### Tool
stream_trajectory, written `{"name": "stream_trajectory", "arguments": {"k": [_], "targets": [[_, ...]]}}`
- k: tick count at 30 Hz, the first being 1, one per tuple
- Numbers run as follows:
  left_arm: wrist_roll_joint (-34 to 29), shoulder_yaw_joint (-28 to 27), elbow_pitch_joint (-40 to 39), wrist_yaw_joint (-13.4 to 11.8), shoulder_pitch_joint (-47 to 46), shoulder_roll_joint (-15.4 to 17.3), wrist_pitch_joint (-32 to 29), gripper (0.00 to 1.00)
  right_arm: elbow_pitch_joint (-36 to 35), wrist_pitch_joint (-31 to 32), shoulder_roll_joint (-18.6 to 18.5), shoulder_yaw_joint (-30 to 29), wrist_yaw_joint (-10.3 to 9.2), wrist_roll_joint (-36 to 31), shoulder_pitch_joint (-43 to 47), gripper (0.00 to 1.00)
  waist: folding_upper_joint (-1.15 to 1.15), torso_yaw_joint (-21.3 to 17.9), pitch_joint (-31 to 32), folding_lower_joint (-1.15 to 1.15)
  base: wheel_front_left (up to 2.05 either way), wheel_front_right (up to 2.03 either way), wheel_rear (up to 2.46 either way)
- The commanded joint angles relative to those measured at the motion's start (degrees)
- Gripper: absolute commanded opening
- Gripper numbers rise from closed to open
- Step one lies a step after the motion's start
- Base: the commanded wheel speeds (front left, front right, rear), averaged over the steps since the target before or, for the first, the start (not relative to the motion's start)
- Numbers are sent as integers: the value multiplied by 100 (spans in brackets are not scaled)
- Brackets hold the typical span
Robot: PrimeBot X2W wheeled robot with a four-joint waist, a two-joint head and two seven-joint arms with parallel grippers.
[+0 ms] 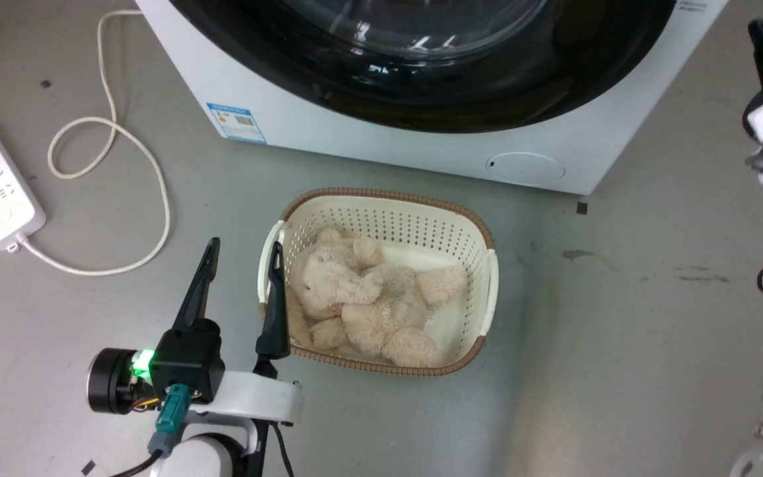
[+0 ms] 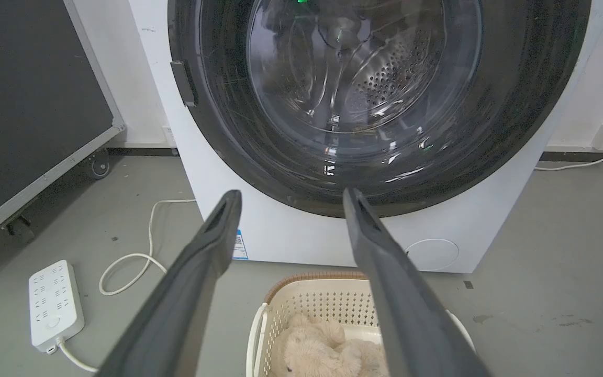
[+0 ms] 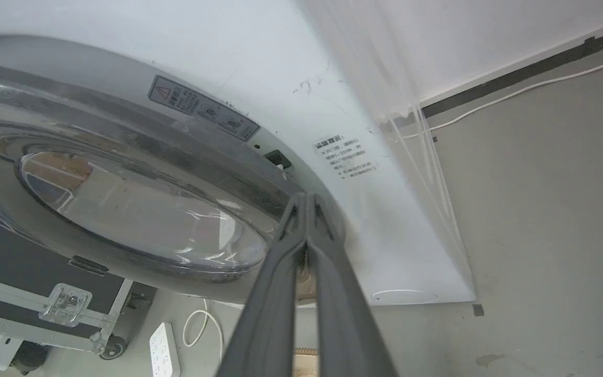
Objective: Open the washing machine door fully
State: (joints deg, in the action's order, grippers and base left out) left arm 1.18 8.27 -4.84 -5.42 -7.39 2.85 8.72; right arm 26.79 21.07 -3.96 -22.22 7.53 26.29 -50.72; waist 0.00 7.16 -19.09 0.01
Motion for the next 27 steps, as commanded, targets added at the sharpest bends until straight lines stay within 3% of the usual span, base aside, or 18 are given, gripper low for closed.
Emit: {"name": "stream_trajectory", "arguments": {"k": [1,27], "targets": [[-2,25,-48,-35,-112,3,60,100,118,82,-11,-75,-1,96,-263,0,0,36,-56,-1,0,0,0],[28,395,-269,-267,-467,4,371,100,1887,1686,-204,-1457,-3,345,-2809,0,0,478,-822,-1,0,0,0]]}}
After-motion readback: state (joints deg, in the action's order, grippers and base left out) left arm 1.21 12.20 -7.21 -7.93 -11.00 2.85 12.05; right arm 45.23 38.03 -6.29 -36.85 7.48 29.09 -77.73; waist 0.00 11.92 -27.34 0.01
